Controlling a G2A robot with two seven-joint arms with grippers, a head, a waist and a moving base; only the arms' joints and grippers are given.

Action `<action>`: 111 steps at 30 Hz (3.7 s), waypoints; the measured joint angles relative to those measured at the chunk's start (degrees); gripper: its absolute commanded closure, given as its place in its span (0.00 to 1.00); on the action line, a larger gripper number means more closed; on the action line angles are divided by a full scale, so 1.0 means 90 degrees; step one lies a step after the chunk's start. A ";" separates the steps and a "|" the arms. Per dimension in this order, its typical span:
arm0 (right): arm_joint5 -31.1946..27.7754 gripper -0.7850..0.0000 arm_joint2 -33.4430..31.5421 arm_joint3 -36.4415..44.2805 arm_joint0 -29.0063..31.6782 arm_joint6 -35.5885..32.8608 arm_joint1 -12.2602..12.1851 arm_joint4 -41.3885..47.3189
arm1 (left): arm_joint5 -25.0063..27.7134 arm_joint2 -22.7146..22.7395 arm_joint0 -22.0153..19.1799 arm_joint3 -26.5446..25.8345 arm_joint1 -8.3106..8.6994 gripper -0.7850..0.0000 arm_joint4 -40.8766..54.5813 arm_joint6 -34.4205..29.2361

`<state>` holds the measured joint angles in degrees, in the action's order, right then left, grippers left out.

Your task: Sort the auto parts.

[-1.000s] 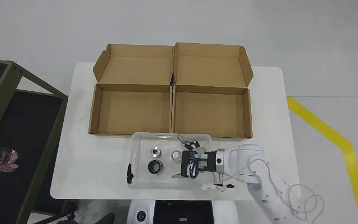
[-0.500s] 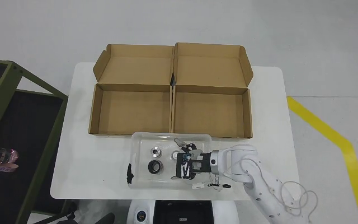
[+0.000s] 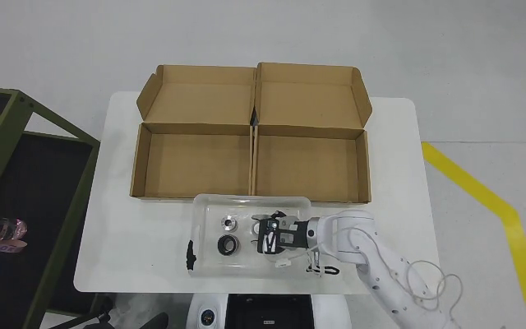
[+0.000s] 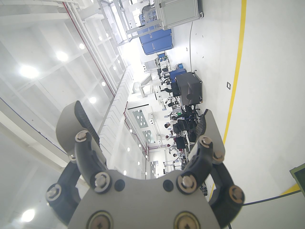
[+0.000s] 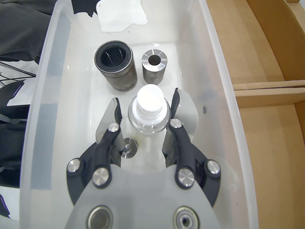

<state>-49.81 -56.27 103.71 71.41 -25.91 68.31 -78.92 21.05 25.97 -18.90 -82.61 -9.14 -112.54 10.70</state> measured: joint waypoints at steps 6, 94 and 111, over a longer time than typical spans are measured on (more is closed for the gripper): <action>-0.0026 1.00 -0.0004 0.0098 -0.0032 0.0036 -0.0030 0.0032 | 0.0000 0.0000 0.0000 0.0000 0.0000 0.00 0.0000 0.0000; 0.1200 0.84 0.0346 -0.3344 -0.2941 0.1076 0.0220 0.1653 | 0.0000 0.0000 0.0000 0.0000 0.0000 0.00 0.0000 0.0000; 0.1235 0.00 0.0134 -0.2592 -0.2774 0.0817 0.0171 0.1513 | 0.0000 0.0000 0.0000 0.0000 0.0000 0.00 0.0000 0.0000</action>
<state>-38.69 -55.06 80.38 46.44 -18.55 69.85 -65.30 21.05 25.97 -18.90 -82.61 -9.14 -112.54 10.70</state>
